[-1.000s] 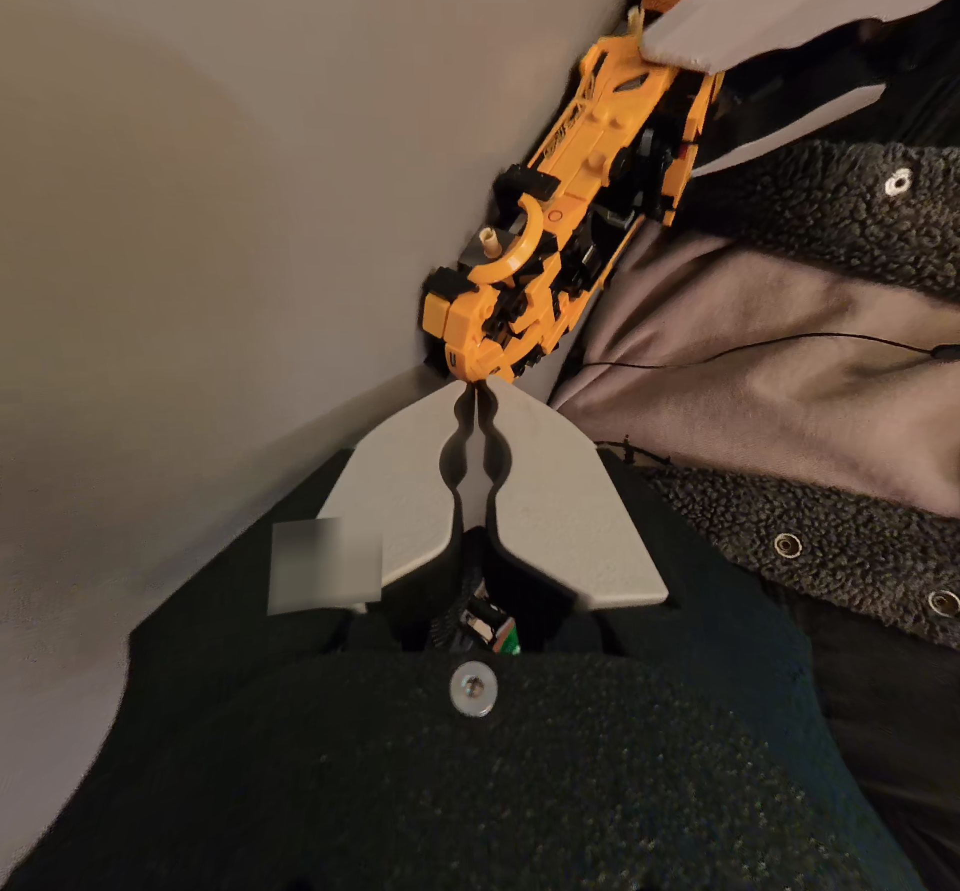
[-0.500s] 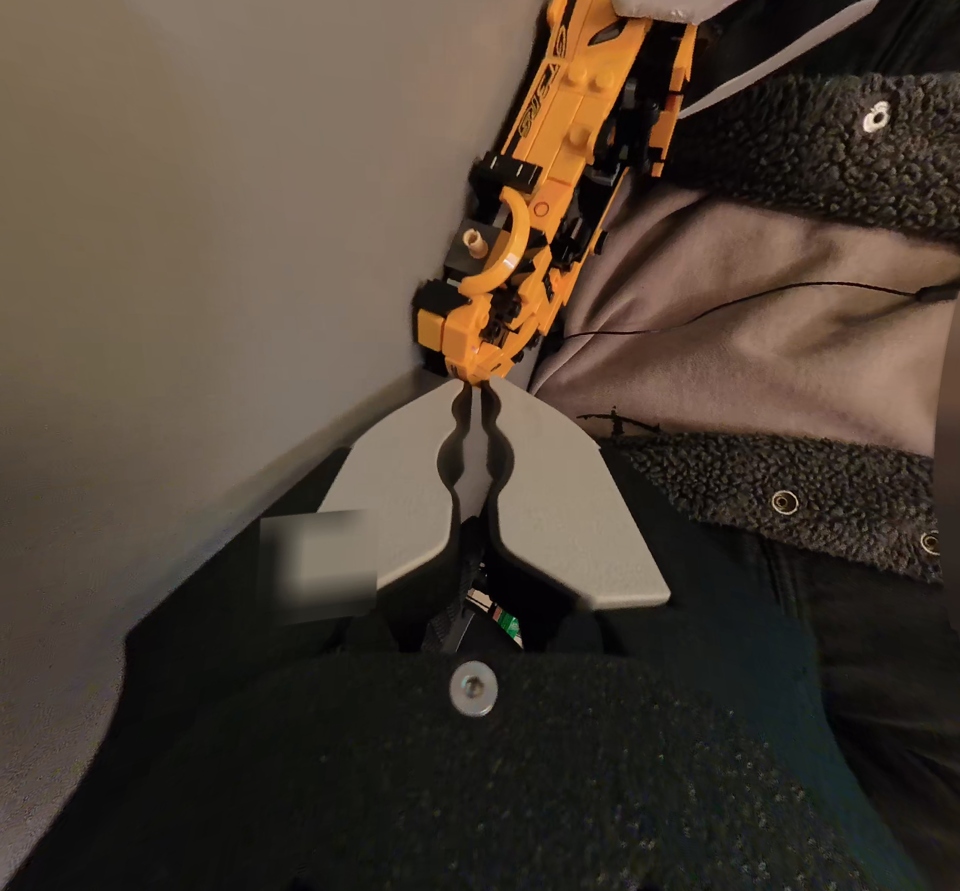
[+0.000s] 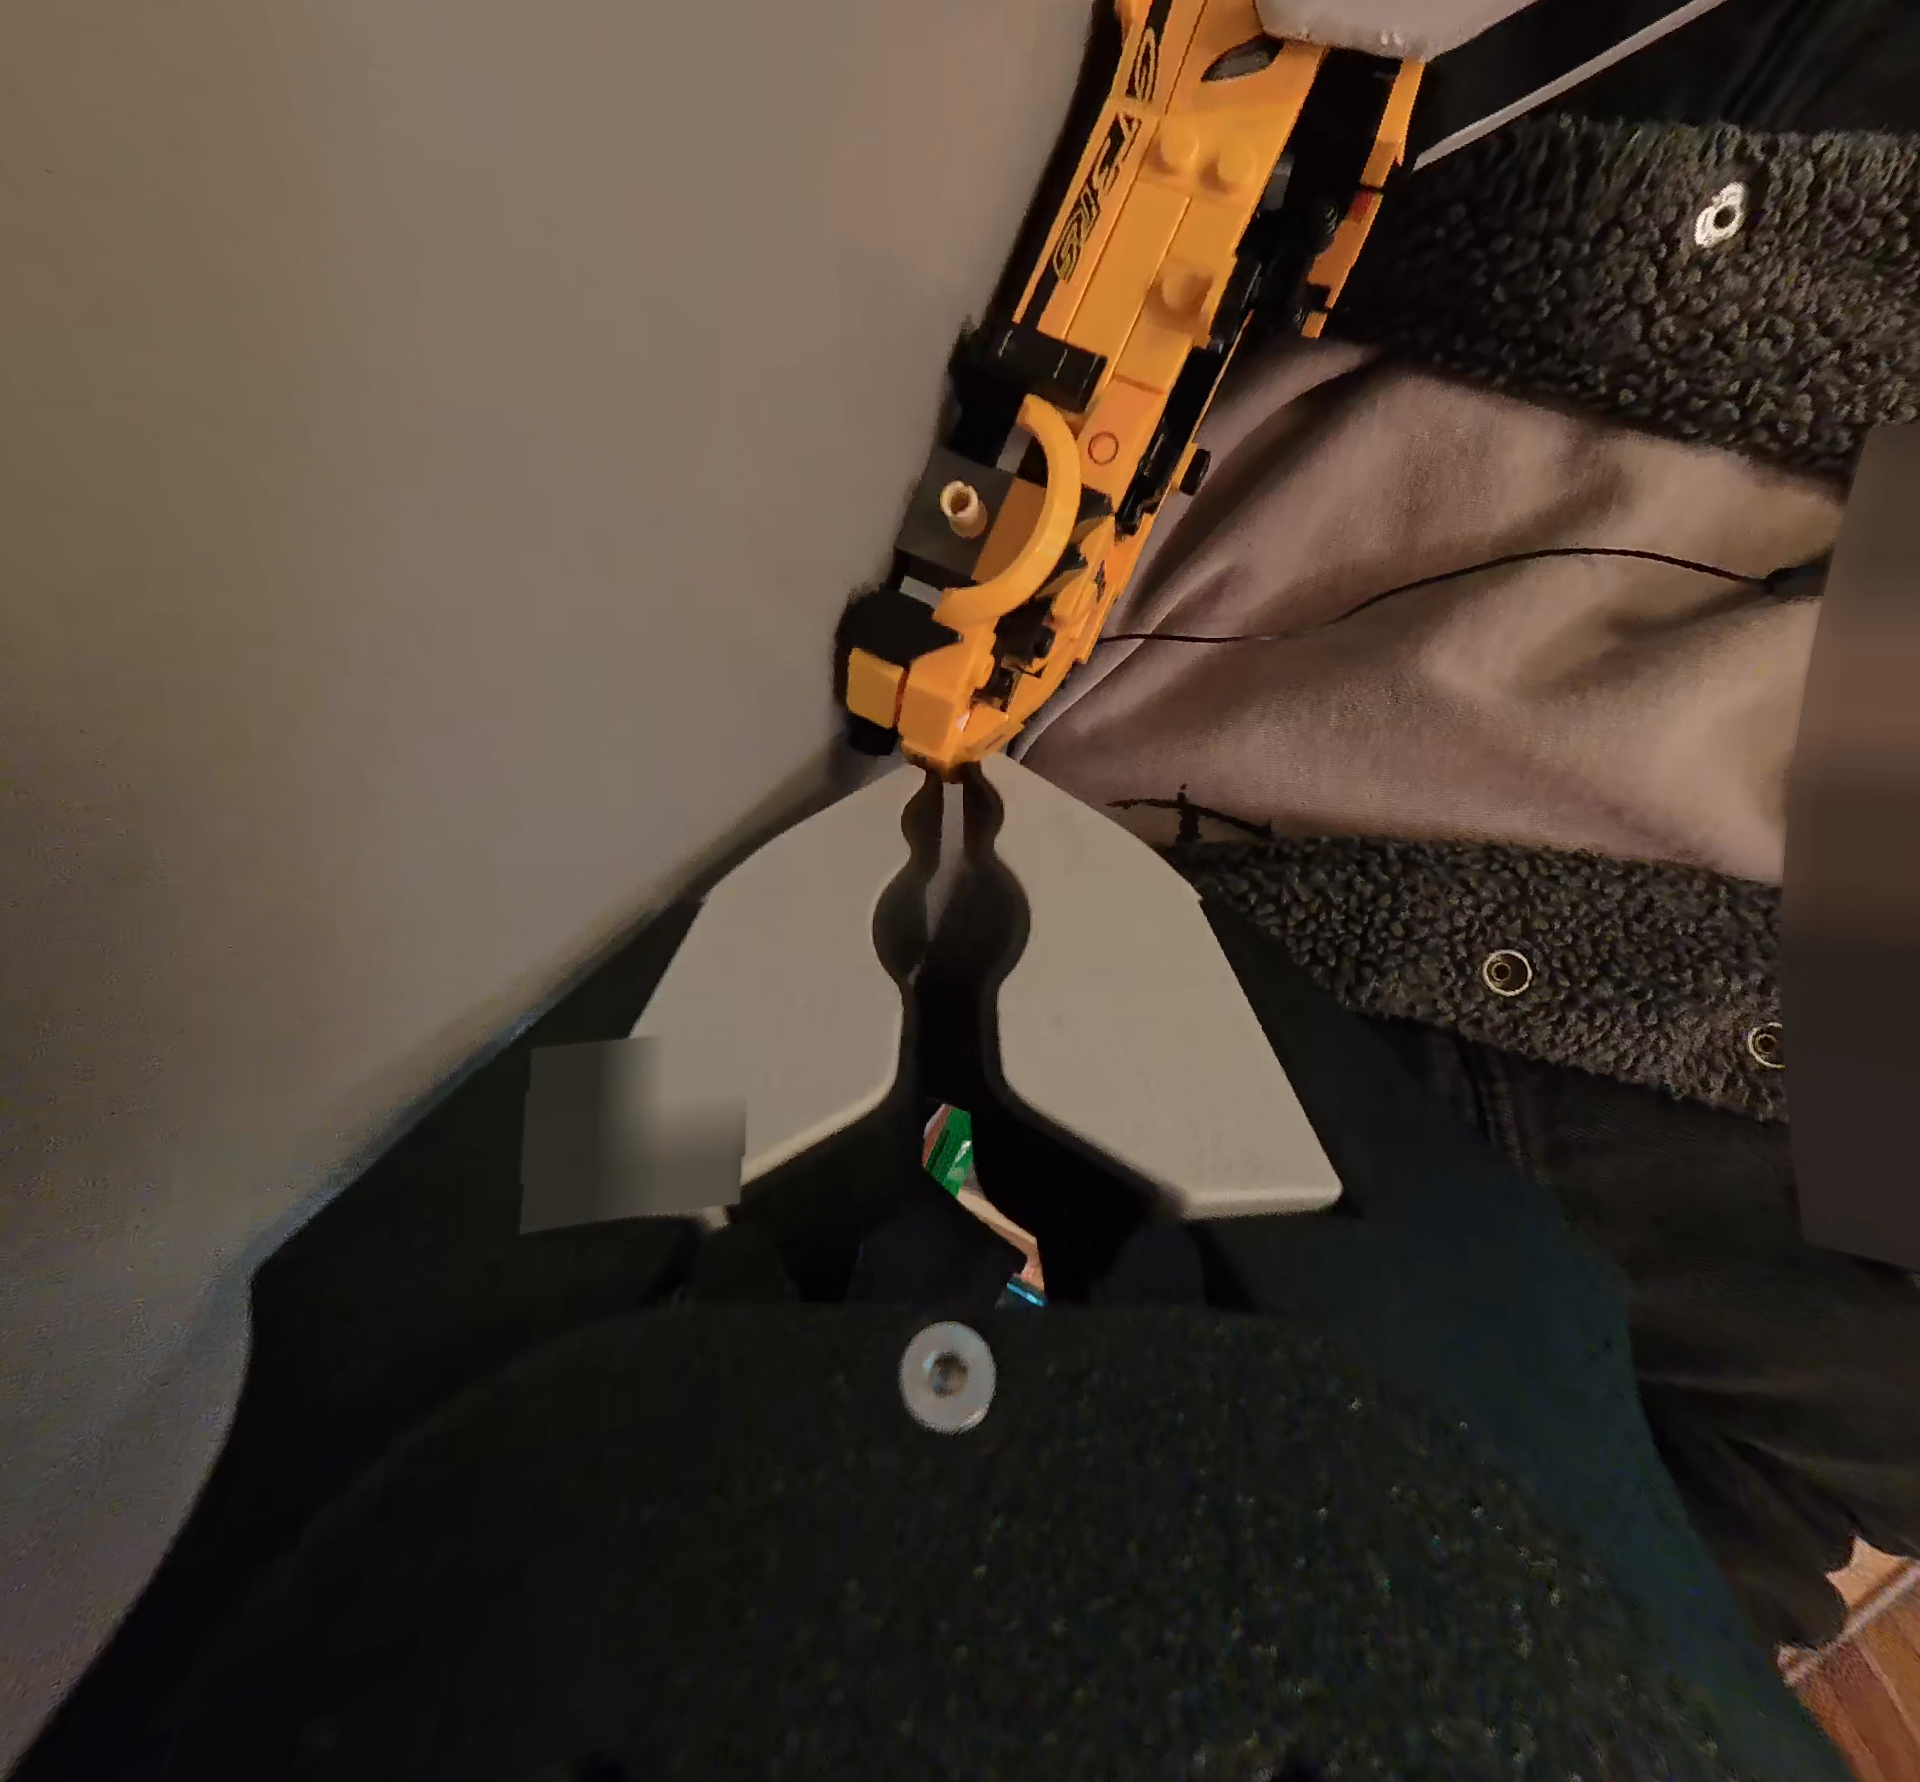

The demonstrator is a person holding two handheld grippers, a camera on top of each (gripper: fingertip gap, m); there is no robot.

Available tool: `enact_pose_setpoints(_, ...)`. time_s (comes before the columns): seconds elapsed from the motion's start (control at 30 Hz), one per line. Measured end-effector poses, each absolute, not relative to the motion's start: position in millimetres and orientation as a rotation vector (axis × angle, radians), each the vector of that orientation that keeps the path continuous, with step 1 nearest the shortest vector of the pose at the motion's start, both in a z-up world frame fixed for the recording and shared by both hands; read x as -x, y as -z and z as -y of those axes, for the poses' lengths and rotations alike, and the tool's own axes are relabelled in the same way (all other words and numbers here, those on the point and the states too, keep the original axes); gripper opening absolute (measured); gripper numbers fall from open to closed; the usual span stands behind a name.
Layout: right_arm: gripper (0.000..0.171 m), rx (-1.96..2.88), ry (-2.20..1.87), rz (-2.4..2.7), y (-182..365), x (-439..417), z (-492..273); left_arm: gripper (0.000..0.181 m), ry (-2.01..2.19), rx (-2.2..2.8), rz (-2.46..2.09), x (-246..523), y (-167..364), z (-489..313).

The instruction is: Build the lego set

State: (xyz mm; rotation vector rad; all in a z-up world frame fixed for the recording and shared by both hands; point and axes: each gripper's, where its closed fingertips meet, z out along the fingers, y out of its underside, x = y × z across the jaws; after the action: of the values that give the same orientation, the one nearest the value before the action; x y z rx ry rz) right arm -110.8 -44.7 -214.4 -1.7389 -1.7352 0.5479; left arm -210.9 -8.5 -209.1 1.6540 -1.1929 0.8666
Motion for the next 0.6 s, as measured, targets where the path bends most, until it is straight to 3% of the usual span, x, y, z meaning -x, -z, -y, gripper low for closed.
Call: enact_pose_setpoints(0.6,0.079,1.768,-0.541,1.721,215.4,109.9,43.8,0.014,-1.023,-1.749,1.156,216.9,205.5,8.5)
